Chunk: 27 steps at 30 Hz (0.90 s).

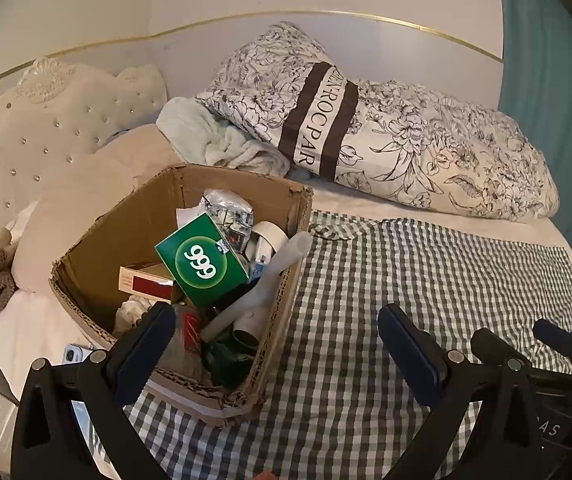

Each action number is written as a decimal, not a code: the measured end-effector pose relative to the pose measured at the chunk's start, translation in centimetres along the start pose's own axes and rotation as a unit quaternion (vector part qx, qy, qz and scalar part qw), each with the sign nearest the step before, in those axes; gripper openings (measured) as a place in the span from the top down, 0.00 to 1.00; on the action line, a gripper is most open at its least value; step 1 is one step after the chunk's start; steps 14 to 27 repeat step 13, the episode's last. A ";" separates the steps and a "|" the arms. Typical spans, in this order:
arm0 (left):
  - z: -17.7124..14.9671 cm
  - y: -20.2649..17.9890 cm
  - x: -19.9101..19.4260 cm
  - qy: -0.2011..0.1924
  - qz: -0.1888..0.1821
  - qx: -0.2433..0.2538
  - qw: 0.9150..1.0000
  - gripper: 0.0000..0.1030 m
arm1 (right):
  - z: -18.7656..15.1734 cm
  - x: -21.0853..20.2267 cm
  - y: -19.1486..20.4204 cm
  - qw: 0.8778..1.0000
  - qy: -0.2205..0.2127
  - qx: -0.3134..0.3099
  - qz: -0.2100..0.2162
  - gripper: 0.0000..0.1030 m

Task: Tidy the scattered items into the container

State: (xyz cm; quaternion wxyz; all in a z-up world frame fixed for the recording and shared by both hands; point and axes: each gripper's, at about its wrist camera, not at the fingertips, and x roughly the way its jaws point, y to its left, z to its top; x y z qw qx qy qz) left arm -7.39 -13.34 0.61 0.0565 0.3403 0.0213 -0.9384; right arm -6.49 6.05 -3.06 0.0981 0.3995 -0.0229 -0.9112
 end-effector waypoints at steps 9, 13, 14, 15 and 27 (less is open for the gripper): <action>-0.1 0.2 0.1 0.007 -0.004 -0.007 1.000 0.00 | -0.3 0.3 0.3 1.000 0.014 0.003 -0.003 0.00; -0.3 0.0 0.0 0.007 0.000 -0.006 1.000 0.00 | -0.4 0.3 0.0 1.000 0.019 0.006 -0.002 0.00; -0.3 0.0 0.0 0.007 0.000 -0.006 1.000 0.00 | -0.4 0.3 0.0 1.000 0.019 0.006 -0.002 0.00; -0.3 0.0 0.0 0.007 0.000 -0.006 1.000 0.00 | -0.4 0.3 0.0 1.000 0.019 0.006 -0.002 0.00; -0.3 0.0 0.0 0.007 0.000 -0.006 1.000 0.00 | -0.4 0.3 0.0 1.000 0.019 0.006 -0.002 0.00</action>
